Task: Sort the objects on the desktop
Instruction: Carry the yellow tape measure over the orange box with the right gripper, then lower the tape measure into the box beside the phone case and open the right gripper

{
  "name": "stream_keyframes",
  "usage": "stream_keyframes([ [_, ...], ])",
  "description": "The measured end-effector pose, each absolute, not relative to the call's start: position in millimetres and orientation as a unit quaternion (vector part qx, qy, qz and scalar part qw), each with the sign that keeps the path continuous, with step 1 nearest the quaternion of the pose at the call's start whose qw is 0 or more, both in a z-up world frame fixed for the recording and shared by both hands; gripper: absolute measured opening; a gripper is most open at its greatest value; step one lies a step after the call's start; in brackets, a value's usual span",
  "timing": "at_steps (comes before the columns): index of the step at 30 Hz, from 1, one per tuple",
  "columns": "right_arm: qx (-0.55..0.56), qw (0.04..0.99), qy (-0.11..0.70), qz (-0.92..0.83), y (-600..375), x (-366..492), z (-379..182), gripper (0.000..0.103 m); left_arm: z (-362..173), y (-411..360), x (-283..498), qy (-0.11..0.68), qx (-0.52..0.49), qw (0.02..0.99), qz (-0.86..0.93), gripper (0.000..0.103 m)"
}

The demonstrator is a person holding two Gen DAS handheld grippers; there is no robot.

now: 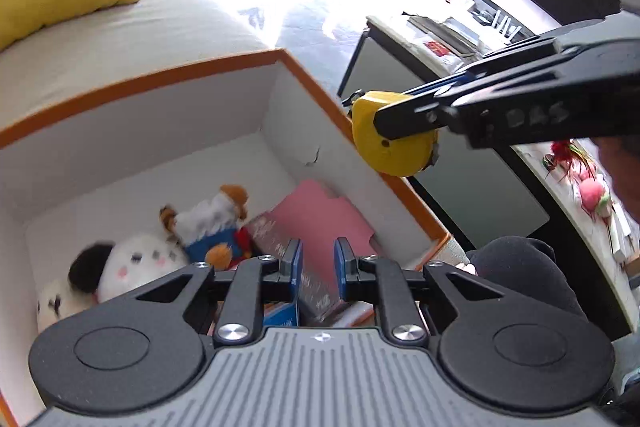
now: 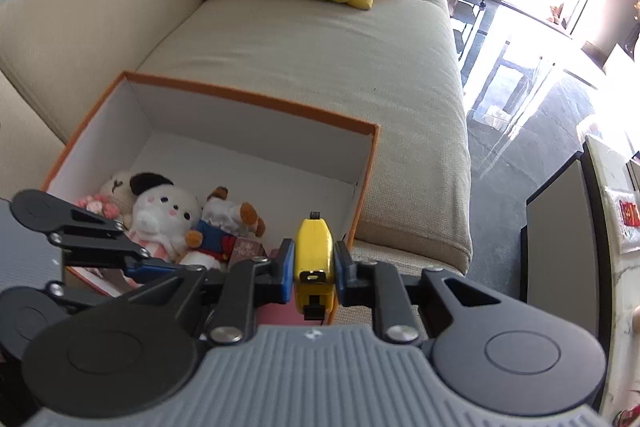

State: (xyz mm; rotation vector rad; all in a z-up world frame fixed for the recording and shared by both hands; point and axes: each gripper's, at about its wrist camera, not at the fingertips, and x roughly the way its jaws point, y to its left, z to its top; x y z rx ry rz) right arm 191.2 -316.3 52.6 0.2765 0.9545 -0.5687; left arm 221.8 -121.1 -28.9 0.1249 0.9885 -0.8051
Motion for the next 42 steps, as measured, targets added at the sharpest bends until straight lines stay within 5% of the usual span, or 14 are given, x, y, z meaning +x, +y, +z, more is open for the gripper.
stream_keyframes([
  [8,0.156,0.833,0.433,-0.307,-349.2,161.1,59.4,0.021,-45.3,-177.0,251.4,0.444,0.153,0.764,-0.442,0.057],
  [17,0.200,0.827,0.437,-0.292,-375.5,150.6,29.5,0.021,-79.0,-198.9,300.9,0.505,0.166,0.707,-0.466,0.057],
  [20,0.204,0.828,0.434,-0.291,-379.0,149.5,26.6,0.021,-86.3,-195.7,311.5,0.527,0.129,0.691,-0.478,0.036],
  [24,0.209,0.825,0.433,-0.295,-379.1,149.9,23.0,0.021,-87.8,-194.6,312.0,0.533,0.125,0.681,-0.486,0.031],
  [36,0.228,0.855,0.399,-0.240,-359.4,159.0,50.7,0.021,-64.0,-168.1,306.6,0.527,0.141,0.695,-0.468,0.027],
  [42,0.194,0.838,0.459,-0.224,-336.9,200.8,28.0,0.021,-64.4,-152.5,304.4,0.521,0.125,0.707,-0.461,0.025],
])
